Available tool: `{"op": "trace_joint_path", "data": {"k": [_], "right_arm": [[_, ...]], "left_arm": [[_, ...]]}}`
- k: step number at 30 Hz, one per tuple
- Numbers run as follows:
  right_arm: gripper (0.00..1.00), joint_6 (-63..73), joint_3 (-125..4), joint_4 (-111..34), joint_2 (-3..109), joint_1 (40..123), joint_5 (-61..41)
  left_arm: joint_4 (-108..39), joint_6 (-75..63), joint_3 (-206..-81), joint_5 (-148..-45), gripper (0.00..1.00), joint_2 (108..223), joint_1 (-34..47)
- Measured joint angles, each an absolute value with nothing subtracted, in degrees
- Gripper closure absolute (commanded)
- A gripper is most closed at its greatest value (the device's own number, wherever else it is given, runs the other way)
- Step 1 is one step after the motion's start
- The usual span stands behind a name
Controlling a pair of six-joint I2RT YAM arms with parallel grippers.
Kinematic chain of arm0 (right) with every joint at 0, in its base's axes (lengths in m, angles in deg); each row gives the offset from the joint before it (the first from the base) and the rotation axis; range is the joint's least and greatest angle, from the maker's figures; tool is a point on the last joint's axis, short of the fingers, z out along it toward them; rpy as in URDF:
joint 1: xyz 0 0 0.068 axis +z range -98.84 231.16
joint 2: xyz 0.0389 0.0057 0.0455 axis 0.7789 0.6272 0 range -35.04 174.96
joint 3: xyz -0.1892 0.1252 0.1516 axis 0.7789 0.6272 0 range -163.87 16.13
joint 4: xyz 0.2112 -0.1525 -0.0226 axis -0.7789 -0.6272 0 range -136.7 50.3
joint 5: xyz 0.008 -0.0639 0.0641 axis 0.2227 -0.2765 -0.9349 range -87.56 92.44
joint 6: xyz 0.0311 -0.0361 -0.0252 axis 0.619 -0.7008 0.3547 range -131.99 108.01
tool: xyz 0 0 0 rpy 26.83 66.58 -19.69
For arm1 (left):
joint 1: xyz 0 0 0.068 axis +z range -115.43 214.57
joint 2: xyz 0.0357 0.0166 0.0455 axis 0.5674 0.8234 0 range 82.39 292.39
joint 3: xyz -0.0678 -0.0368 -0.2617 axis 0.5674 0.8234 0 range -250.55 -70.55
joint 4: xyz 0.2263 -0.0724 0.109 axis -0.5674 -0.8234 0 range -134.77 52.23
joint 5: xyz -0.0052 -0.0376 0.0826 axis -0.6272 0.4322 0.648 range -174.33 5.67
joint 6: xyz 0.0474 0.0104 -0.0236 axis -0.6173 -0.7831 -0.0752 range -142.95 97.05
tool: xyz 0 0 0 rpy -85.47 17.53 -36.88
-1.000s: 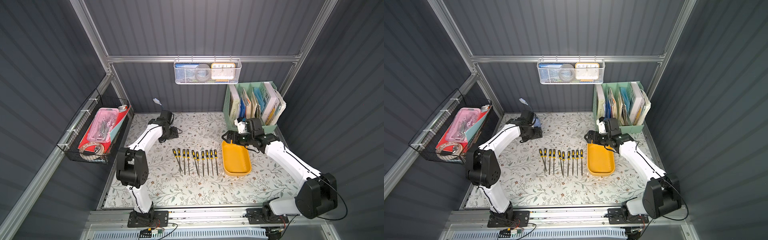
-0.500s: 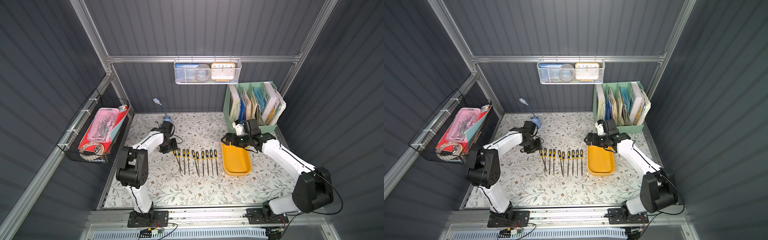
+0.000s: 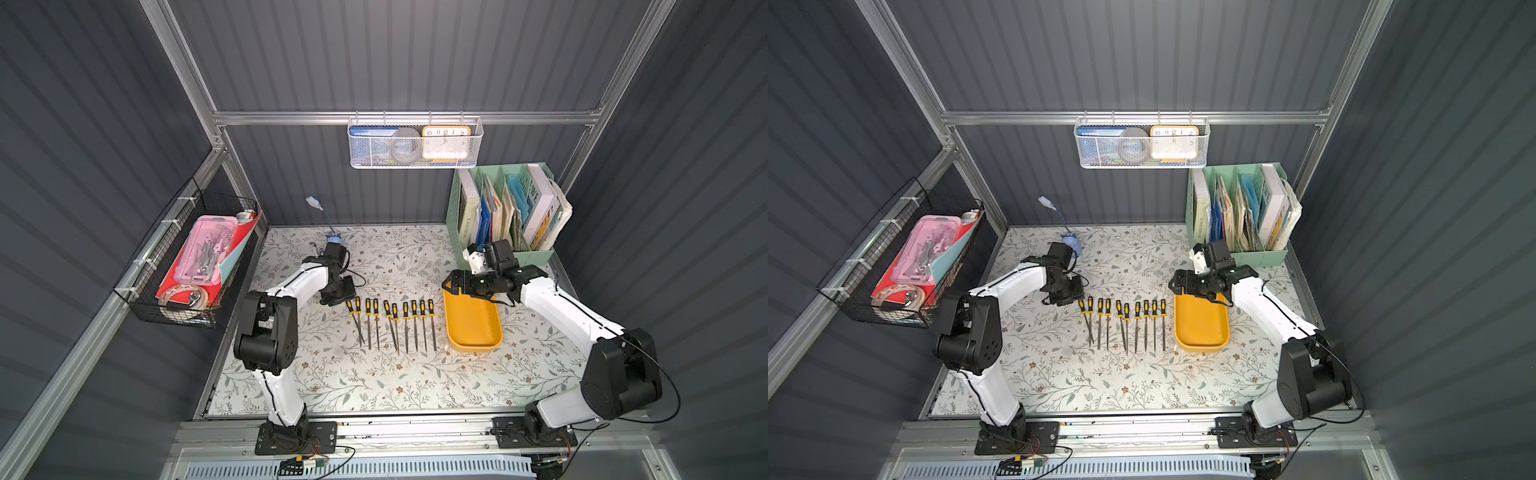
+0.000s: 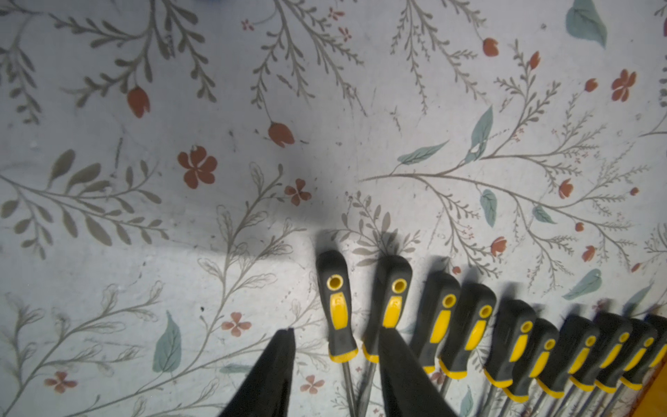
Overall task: Take the file tool out of the storage box
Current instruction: Adjust the file tool at the center of the board.
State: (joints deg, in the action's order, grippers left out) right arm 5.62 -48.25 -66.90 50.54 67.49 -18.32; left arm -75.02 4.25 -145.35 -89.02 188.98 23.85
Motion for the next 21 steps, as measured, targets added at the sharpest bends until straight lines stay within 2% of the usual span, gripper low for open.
{"op": "trace_joint_path", "data": {"k": [21], "right_arm": [[0.11, 4.4, -48.2, -68.1, 50.5, 66.7, -18.3]], "left_arm": [[-73.5, 4.2, -144.7, -89.0, 0.58, 192.8, 23.8]]}}
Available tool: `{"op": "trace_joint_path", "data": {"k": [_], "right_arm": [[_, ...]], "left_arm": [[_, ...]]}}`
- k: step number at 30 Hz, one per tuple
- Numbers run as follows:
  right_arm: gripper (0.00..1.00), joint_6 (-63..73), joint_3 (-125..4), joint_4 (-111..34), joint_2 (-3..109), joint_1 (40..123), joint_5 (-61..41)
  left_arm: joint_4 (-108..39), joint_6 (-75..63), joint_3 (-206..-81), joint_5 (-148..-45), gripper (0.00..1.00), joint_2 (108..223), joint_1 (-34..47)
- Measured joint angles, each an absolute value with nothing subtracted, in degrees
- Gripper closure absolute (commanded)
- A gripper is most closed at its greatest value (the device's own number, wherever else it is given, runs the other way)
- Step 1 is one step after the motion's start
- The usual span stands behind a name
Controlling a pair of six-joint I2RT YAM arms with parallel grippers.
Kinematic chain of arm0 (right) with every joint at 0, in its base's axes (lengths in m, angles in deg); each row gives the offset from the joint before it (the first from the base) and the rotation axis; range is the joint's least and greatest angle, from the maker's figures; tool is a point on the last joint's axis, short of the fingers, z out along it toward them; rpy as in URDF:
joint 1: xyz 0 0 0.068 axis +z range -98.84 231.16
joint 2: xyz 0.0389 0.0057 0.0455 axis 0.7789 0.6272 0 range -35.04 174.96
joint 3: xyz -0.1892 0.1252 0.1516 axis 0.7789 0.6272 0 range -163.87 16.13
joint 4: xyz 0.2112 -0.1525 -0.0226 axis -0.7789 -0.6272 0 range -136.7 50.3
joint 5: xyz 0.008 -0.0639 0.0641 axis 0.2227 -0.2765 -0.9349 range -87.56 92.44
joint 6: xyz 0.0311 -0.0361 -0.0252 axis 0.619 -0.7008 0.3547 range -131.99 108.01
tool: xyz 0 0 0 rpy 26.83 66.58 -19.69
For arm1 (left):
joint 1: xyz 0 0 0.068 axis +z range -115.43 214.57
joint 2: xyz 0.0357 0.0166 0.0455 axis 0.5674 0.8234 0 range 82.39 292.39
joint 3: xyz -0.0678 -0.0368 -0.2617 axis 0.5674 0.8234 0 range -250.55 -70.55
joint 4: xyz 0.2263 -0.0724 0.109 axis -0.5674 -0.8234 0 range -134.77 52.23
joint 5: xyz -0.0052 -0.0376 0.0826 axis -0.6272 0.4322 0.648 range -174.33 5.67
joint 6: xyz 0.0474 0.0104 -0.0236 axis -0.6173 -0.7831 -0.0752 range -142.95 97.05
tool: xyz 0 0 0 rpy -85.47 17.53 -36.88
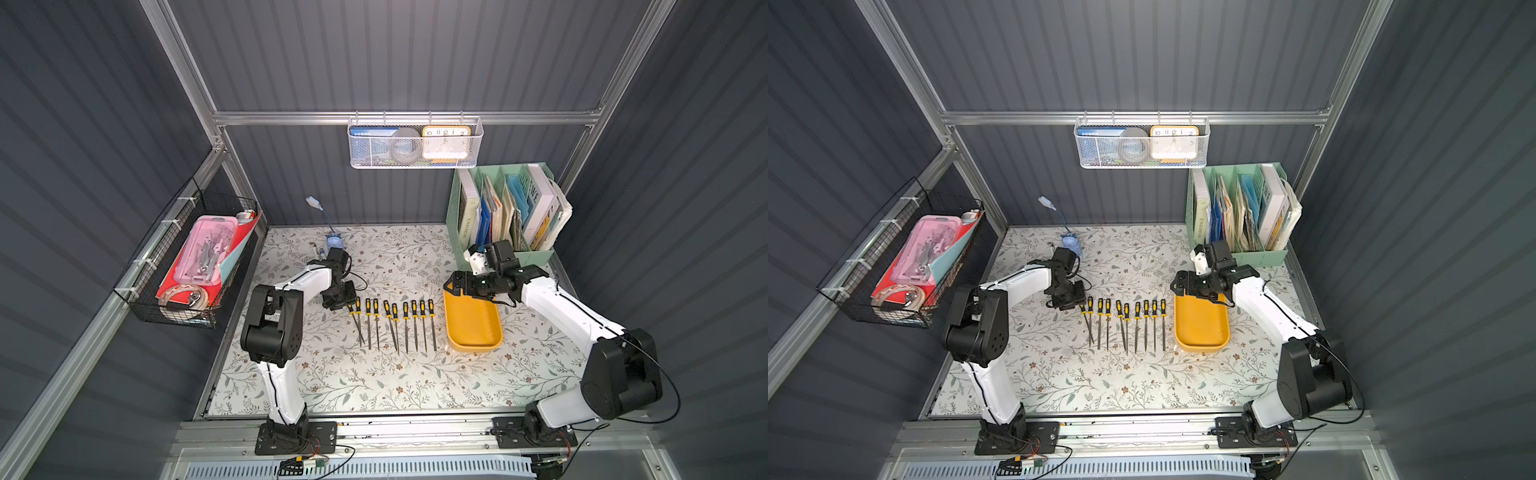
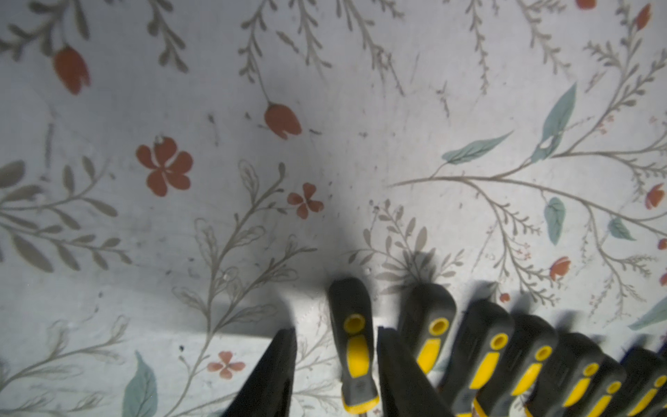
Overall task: Take the file tool out of the storage box
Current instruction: Adjust the file tool at the center of the board.
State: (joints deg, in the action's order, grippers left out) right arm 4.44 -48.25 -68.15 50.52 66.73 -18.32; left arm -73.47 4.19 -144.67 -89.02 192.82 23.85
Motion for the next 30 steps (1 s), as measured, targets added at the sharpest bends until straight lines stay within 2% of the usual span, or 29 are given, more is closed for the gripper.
{"op": "trace_joint_path", "data": {"k": [4, 7, 13, 16, 19, 23, 30], "right_arm": [[0.11, 4.4, -48.2, -68.2, 50.5, 66.6, -18.3], [0.11, 4.4, -48.2, -68.2, 50.5, 66.6, -18.3], [0.11, 4.4, -48.2, -68.3, 50.5, 66.6, -18.3], [0.11, 4.4, -48.2, -68.3, 50.5, 66.6, -18.3], [0.11, 4.4, -48.2, -68.3, 50.5, 66.6, -18.4], [0.11, 4.4, -48.2, -68.3, 50.5, 66.6, -18.4], [0.11, 4.4, -48.2, -68.5, 50.5, 66.6, -18.5]], "left_arm": [[-73.5, 4.2, -144.7, -89.0, 0.59, 193.1, 23.8], [-73.4, 4.2, -144.7, -89.0, 0.67, 193.3, 23.8], [-73.3, 3.7, -144.7, -88.5, 0.72, 193.5, 23.8], [-73.3, 3.5, -144.7, -88.4, 0.82, 193.5, 23.8], [-73.3, 3.2, -144.7, -88.3, 0.88, 193.5, 23.8], [-73.3, 3.1, -144.7, -88.1, 1.0, 193.5, 23.8], [-73.8, 0.9, -144.8, -87.7, 1.0, 193.5, 23.7]]}}
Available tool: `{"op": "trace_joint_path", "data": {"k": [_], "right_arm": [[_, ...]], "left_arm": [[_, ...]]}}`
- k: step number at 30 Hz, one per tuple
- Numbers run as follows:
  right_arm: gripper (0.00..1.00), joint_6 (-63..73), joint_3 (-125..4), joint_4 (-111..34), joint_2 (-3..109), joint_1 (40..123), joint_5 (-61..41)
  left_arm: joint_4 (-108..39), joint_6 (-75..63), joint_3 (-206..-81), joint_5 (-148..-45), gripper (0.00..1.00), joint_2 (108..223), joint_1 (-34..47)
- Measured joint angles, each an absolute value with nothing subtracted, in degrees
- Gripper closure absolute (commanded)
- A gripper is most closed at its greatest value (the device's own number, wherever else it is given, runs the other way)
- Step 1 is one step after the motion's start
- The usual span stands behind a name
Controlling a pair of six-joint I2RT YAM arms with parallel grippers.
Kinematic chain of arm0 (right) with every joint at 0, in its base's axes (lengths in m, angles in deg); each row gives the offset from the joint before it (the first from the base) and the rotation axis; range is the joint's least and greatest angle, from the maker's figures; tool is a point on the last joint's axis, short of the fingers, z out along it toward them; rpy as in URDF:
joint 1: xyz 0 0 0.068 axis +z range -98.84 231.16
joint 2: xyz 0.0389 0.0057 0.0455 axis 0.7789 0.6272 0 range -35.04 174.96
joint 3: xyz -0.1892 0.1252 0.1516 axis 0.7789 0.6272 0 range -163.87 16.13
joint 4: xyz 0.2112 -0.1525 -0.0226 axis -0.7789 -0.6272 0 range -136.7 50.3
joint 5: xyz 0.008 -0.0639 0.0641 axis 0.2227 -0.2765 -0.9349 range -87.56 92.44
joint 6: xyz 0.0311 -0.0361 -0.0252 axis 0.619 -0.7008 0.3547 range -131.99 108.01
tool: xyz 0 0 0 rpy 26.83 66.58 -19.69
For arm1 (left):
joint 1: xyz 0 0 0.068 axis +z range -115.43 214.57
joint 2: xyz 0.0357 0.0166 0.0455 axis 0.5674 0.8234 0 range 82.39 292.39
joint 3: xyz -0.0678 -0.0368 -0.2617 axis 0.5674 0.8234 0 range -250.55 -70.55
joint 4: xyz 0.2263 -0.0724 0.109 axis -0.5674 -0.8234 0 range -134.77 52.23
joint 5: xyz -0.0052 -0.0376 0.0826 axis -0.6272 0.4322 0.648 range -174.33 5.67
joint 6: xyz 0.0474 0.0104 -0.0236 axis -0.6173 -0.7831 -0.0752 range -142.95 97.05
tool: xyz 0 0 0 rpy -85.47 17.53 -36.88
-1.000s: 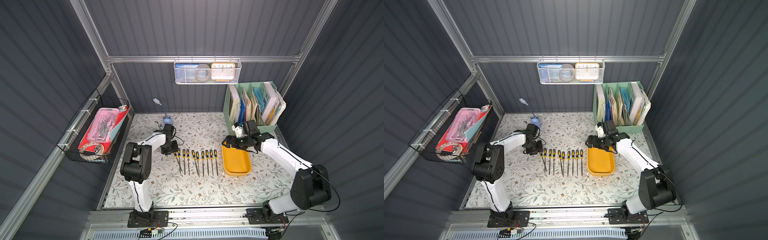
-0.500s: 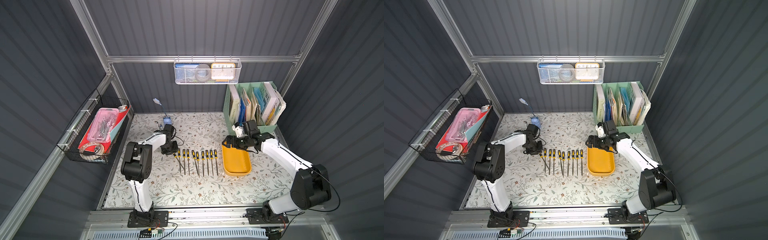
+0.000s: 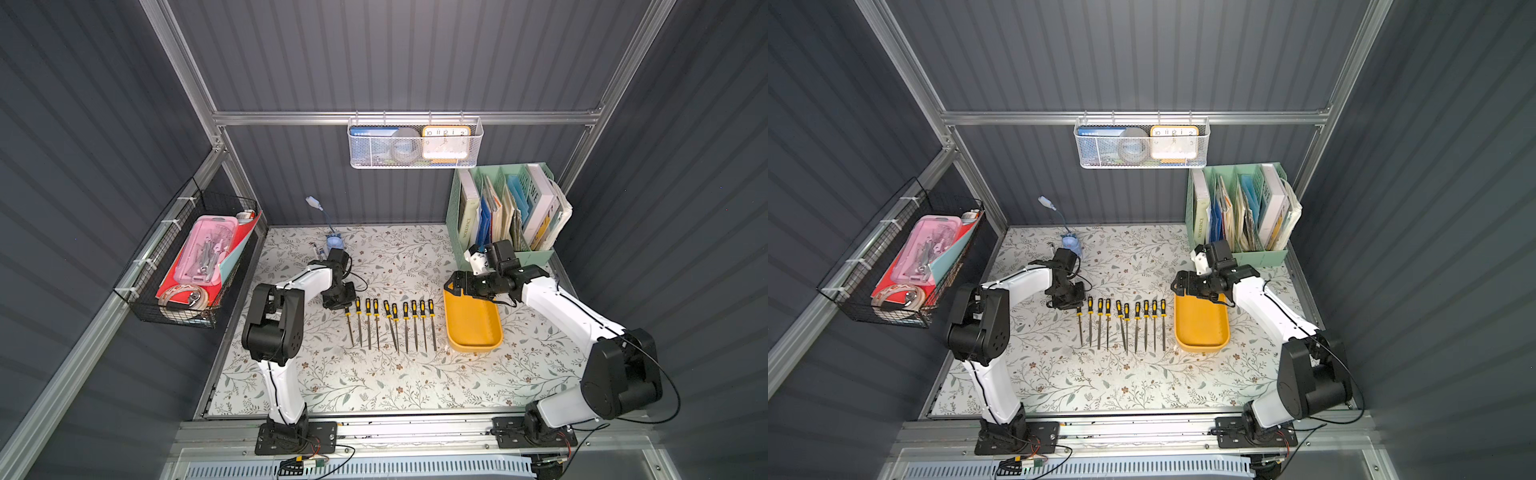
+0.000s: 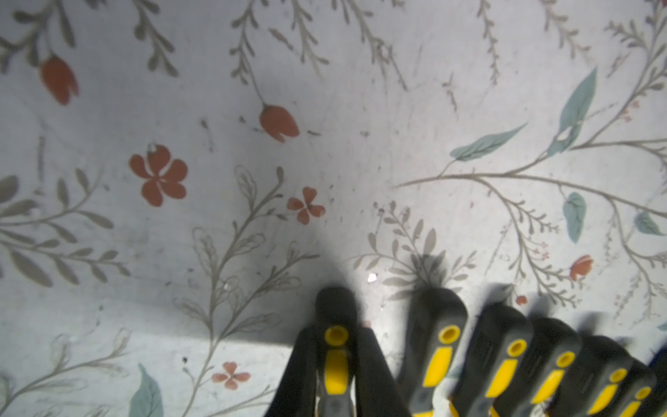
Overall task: Take the file tool out of the storage box
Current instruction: Adjust the file tool at the center of the board.
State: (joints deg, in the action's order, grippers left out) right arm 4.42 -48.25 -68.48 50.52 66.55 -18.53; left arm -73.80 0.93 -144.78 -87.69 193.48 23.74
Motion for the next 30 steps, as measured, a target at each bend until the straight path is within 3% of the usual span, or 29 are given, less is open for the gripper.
{"op": "trace_joint_path", "data": {"k": [18, 20, 22, 24, 30], "right_arm": [[0.11, 4.9, -48.2, -68.5, 50.5, 66.6, -18.8], [0.11, 4.9, -48.2, -68.5, 50.5, 66.6, -18.8], [0.11, 4.9, -48.2, -68.5, 50.5, 66.6, -18.8], [0.11, 4.9, -48.2, -68.5, 50.5, 66.6, -18.8], [0.09, 4.9, -48.2, -68.5, 50.5, 66.6, -18.7]], "left_arm": [[-75.4, -3.9, -146.3, -80.0, 1.0, 194.1, 19.3], [-75.4, -3.9, -146.6, -79.6, 0.95, 194.5, 19.3], [-75.4, -3.9, -146.8, -79.5, 0.81, 194.7, 19.3], [-75.4, -3.8, -147.0, -79.2, 0.74, 194.8, 19.3], [-75.3, -2.8, -147.4, -78.1, 0.58, 195.2, 19.3]]}}
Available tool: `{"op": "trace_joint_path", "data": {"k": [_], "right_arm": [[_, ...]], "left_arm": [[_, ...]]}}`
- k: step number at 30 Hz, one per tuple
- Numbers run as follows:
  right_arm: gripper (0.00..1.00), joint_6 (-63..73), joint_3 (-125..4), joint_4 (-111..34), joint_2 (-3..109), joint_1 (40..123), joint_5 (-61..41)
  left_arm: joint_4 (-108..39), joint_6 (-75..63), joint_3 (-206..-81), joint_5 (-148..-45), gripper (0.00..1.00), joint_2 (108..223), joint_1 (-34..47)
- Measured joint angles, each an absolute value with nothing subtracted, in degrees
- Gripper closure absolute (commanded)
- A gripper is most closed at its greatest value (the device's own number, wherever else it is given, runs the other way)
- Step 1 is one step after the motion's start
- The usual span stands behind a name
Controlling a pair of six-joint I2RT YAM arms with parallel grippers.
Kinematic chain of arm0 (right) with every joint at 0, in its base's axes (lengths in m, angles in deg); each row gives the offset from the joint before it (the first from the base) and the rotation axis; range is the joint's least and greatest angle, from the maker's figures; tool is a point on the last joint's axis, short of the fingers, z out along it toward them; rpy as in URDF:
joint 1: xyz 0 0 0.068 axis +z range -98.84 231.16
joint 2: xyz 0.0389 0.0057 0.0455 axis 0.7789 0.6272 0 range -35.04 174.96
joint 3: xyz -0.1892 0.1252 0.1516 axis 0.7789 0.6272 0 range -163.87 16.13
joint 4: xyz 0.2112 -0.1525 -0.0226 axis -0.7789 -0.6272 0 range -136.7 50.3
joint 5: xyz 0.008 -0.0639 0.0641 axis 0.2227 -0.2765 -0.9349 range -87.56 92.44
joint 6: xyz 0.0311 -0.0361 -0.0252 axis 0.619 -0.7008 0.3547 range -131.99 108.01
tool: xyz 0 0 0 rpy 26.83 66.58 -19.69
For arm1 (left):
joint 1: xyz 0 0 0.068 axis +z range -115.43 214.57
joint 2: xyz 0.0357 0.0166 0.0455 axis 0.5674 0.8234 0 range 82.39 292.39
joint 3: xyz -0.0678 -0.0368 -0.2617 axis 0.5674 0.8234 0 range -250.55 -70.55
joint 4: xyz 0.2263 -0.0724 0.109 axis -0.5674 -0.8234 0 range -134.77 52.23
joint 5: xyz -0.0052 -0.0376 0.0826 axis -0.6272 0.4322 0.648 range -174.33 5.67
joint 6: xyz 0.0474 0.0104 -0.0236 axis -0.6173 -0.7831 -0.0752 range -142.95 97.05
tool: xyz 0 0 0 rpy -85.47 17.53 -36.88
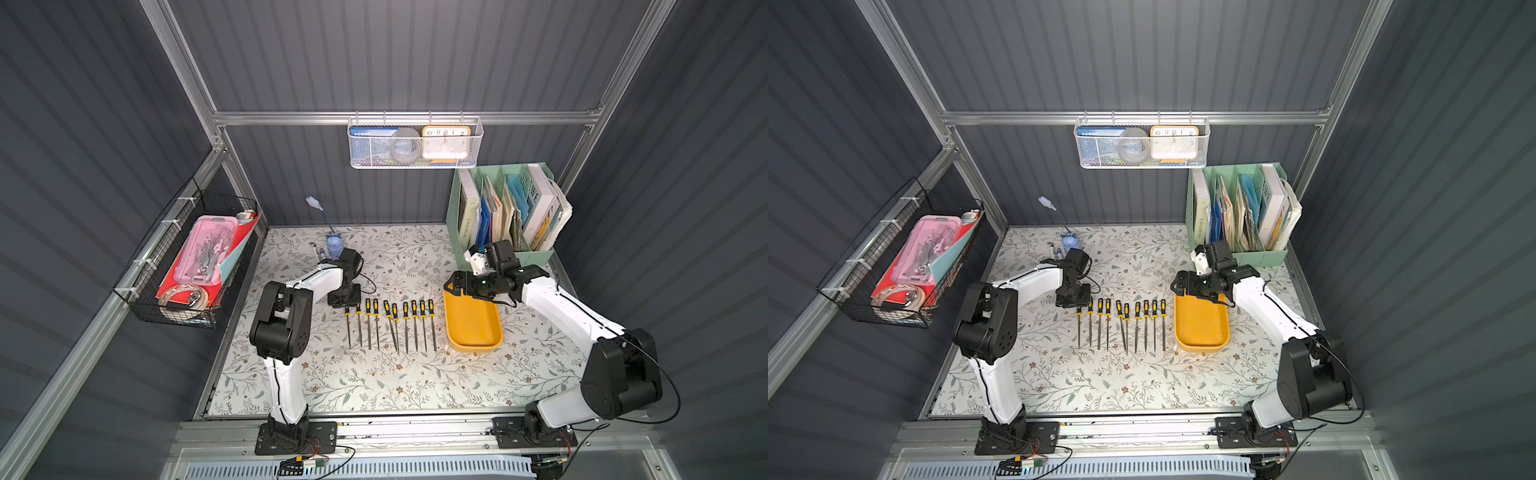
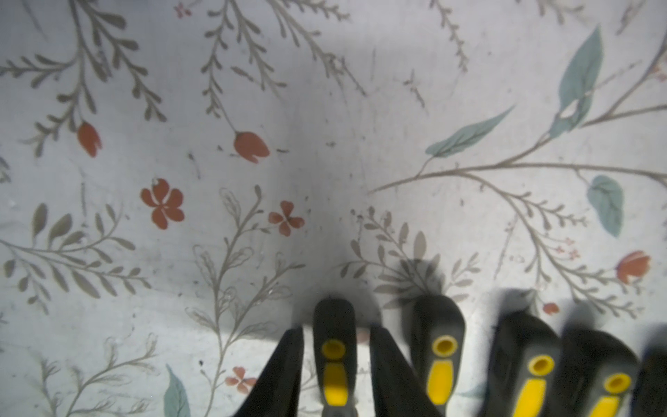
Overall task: Take the file tool out of the storage box
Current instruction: Adjust the file tool at the center of the board, then reset both arms
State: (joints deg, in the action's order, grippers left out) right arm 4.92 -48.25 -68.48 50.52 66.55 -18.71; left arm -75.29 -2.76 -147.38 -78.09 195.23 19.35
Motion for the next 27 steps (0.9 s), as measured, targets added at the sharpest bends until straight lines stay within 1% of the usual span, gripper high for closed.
{"op": "trace_joint_path", "data": {"k": [4, 7, 8, 9, 10, 11, 14, 18, 23, 27], "right_arm": [[0.09, 4.9, -48.3, -68.5, 50.5, 66.6, -18.7], [0.09, 5.0, -48.3, -68.5, 50.5, 66.6, -18.7], [0.08, 5.0, -48.3, -68.5, 50.5, 66.6, -18.7], [0.07, 5.1, -48.3, -68.5, 50.4, 66.6, -18.6], [0.07, 5.1, -48.3, -68.5, 50.2, 66.6, -18.4], [0.05, 5.1, -48.3, -68.5, 49.9, 66.6, -18.1], [0.01, 5.1, -48.3, -68.0, 47.9, 66.6, -16.0], [0.01, 5.5, -47.1, -65.6, 42.5, 66.6, -10.6], [0.01, 5.6, -41.8, -61.1, 33.6, 66.5, -2.3], [0.01, 5.2, -40.4, -60.5, 31.3, 66.1, 1.6]], "left_arm": [[-75.3, -2.4, -147.8, -77.9, 0.52, 195.2, 19.3], [-75.4, -2.6, -148.8, -77.7, 0.39, 195.2, 19.3], [-75.5, -2.6, -149.2, -77.5, 0.29, 195.2, 19.3], [-75.5, -2.7, -149.5, -77.3, 0.17, 195.1, 19.3], [-75.4, -2.6, -149.7, -77.2, 0.02, 195.0, 19.3], [-75.2, -2.5, -149.7, -77.1, 0.01, 194.5, 19.3], [-74.3, -2.2, -149.7, -77.0, 0.0, 191.9, 19.6], [-70.9, -2.2, -149.7, -76.6, 0.0, 186.2, 20.3], [-65.1, -2.2, -149.7, -75.8, 0.0, 177.6, 21.1], [-62.1, -2.2, -149.7, -75.2, 0.0, 174.3, 21.2]]}}
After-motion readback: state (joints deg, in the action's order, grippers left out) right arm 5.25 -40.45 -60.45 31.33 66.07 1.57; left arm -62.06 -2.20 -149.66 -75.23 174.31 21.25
